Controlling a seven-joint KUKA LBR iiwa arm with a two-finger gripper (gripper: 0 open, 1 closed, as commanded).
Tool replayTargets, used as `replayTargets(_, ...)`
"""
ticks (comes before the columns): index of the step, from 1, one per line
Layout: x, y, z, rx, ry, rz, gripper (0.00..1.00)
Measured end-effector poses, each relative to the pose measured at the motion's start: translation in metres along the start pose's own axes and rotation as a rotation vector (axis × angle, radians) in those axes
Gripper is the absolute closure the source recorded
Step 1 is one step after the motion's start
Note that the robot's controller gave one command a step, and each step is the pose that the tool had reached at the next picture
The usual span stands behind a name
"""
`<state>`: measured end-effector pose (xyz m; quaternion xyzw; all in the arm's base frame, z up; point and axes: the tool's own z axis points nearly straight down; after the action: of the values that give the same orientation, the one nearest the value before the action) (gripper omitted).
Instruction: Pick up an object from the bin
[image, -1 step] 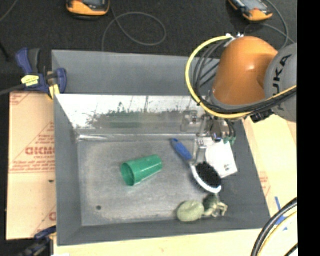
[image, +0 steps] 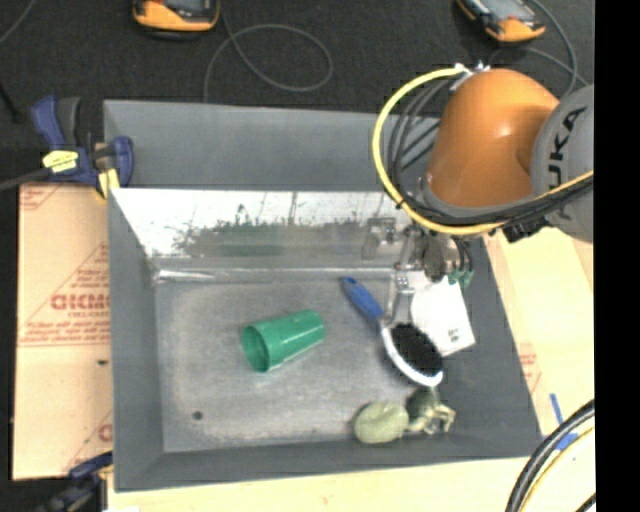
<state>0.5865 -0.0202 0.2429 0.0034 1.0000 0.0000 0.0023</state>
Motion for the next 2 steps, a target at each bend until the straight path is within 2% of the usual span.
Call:
replayTargets(1,0.0,0.048,0.045,0.001,-0.003,-0.095,0.0)
replayTargets(2,0.031,0.071,0.064,-0.001,0.003,-0.224,0.0)
